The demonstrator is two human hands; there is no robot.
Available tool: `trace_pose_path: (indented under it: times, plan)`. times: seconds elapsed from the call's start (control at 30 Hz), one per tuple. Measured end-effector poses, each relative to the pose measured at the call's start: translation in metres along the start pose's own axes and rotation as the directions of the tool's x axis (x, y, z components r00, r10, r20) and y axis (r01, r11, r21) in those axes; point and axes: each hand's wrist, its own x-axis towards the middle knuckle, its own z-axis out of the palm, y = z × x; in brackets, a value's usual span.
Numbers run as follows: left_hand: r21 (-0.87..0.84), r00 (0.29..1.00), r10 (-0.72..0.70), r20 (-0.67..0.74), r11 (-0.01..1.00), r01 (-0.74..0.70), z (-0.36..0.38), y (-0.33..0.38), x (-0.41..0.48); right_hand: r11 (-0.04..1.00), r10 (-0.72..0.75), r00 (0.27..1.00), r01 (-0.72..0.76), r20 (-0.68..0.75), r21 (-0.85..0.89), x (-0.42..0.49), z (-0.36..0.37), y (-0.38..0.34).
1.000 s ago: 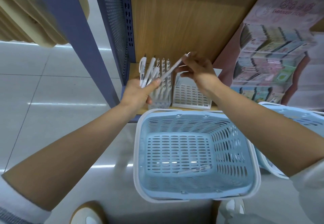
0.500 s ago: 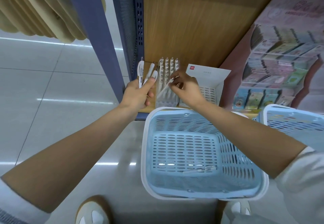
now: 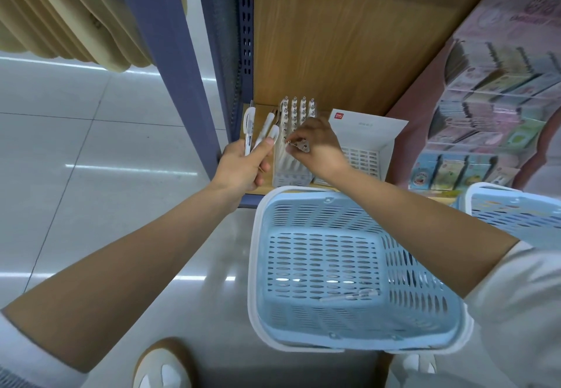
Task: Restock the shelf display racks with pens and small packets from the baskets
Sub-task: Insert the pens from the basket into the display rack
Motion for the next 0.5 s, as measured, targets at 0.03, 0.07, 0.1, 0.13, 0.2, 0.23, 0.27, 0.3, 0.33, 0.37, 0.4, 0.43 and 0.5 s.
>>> trace_pose_path:
  times: [0.03, 0.07, 0.1, 0.13, 0.2, 0.23, 0.27, 0.3, 0.33, 0.37, 0.4, 0.43, 0.5]
  plan:
    - [0.001, 1.0, -0.004, 0.0, 1.0, 0.004, 0.0, -0.001, 0.0, 0.999, 0.029, 1.0, -0.029, 0.003, -0.013, 0.002, 0.0, 0.0]
    - [0.001, 1.0, -0.006, 0.001, 1.0, 0.006, 0.0, -0.002, 0.001, 0.998, 0.065, 0.998, -0.064, 0.011, -0.025, 0.003, 0.001, 0.0]
    - [-0.001, 1.0, -0.006, 0.004, 1.0, 0.006, 0.0, -0.002, 0.001, 0.995, 0.094, 0.995, -0.093, 0.017, -0.038, 0.003, 0.002, 0.0]
    - [-0.001, 1.0, -0.002, 0.009, 1.0, 0.002, 0.0, -0.003, 0.001, 0.993, 0.109, 0.994, -0.108, 0.017, -0.05, 0.003, 0.003, -0.002]
    - [0.007, 1.0, 0.005, 0.02, 1.0, -0.006, 0.0, -0.003, 0.001, 0.991, 0.119, 0.993, -0.118, 0.022, -0.058, 0.004, 0.006, -0.004]
    - [0.013, 1.0, 0.011, 0.026, 1.0, -0.012, 0.0, -0.003, 0.0, 0.989, 0.142, 0.989, -0.139, 0.05, -0.06, 0.004, 0.005, -0.006]
    - [0.021, 0.999, 0.018, 0.032, 1.0, -0.019, 0.0, -0.002, 0.0, 0.981, 0.189, 0.978, -0.185, 0.091, -0.055, 0.005, 0.005, -0.007]
    - [0.03, 0.999, 0.024, 0.038, 0.999, -0.025, 0.0, -0.002, 0.0, 0.97, 0.241, 0.963, -0.238, 0.117, -0.04, 0.006, 0.002, -0.008]
    - [0.037, 0.999, 0.028, 0.046, 0.999, -0.029, 0.0, -0.001, 0.0, 0.956, 0.29, 0.951, -0.292, 0.109, 0.006, 0.007, -0.001, -0.008]
    - [0.038, 0.998, 0.031, 0.056, 0.999, -0.033, 0.0, -0.001, 0.0, 0.938, 0.324, 0.944, -0.33, 0.067, 0.106, 0.008, -0.006, -0.01]
    - [0.034, 0.997, 0.035, 0.067, 0.999, -0.038, 0.001, -0.001, -0.001, 0.895, 0.361, 0.932, -0.357, 0.036, 0.266, 0.008, -0.014, -0.012]
    - [0.031, 0.996, 0.041, 0.077, 0.999, -0.044, 0.003, -0.001, -0.001, 0.802, 0.402, 0.913, -0.39, 0.074, 0.452, 0.006, -0.023, -0.015]
    - [0.025, 0.995, 0.048, 0.091, 0.998, -0.05, 0.008, 0.0, -0.001, 0.529, 0.365, 0.889, -0.444, 0.278, 0.724, 0.001, -0.04, -0.019]
